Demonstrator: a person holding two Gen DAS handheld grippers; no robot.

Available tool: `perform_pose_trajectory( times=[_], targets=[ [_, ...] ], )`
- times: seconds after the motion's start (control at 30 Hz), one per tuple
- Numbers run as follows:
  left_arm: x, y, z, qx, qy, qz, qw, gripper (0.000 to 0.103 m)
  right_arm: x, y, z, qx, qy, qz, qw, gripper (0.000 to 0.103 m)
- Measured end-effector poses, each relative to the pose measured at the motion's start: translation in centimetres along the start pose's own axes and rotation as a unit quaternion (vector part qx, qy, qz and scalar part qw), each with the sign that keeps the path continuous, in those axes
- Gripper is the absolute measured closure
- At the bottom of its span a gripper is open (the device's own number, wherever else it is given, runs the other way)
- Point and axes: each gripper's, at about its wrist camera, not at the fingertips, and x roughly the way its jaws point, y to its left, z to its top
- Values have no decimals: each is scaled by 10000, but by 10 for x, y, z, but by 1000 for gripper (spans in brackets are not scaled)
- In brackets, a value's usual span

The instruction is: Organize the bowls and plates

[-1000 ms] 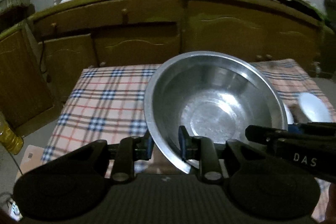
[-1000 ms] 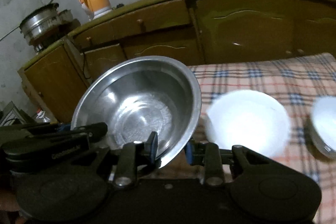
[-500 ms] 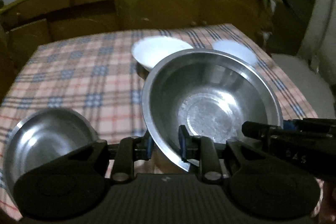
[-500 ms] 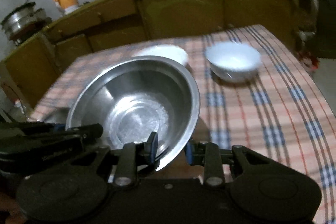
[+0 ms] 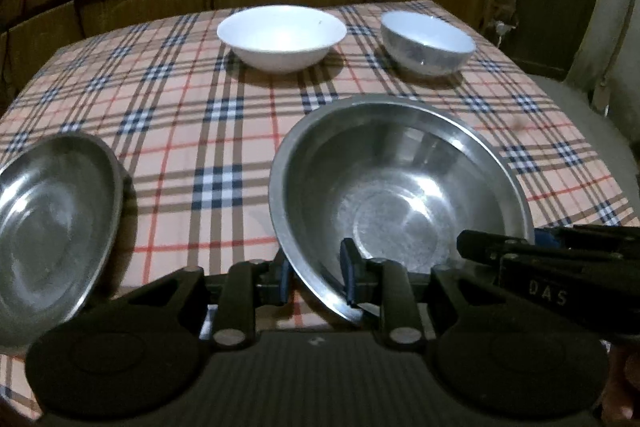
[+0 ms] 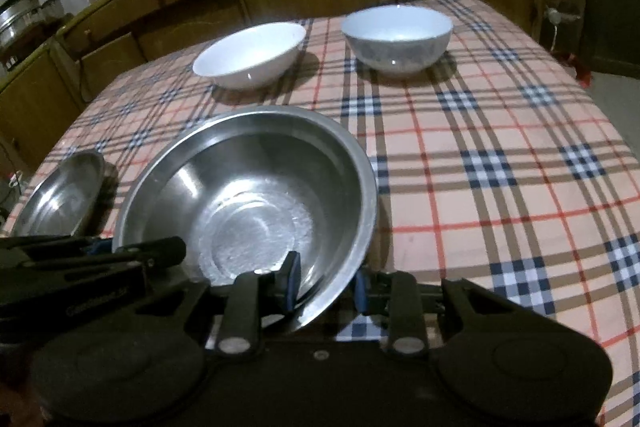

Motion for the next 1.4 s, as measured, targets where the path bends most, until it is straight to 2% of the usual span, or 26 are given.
perform_pose_trajectory(
  times=[0.3, 0.33, 0.43, 0.6, 0.7, 0.8, 1.1, 1.4],
  targets=[
    [1, 4, -4, -129, -43, -58, 9999, 72, -1, 1, 1, -1, -68, 18, 10000, 68],
    [1, 4, -4, -144, -42, -57, 9999, 71, -2, 1, 1, -14, -79, -8, 10000, 64],
    [1, 7, -4, -168, -40, -66, 9998, 63, -2, -1, 3, -18, -99, -68, 9999, 62],
    [-1, 16, -1, -290, -72, -37, 9995, 45, -8, -9, 7, 44, -220, -251, 9994, 52],
    [-3, 21, 6, -295, -123, 37, 9995, 42, -14, -13, 16, 79, -342, -289, 9990, 51],
    [-5, 27, 15, -312, -179, 85, 9993, 39, -17, -14, 31, 57, -467, -255, 9986, 43],
    [7, 49, 49, -305, -222, 232, 9990, 36, 0, 2, 77, -146, -467, -18, 9988, 41],
    [20, 72, 87, -603, -283, -72, 9978, 35, 42, 24, 121, -225, -358, 260, 9988, 38]
  ],
)
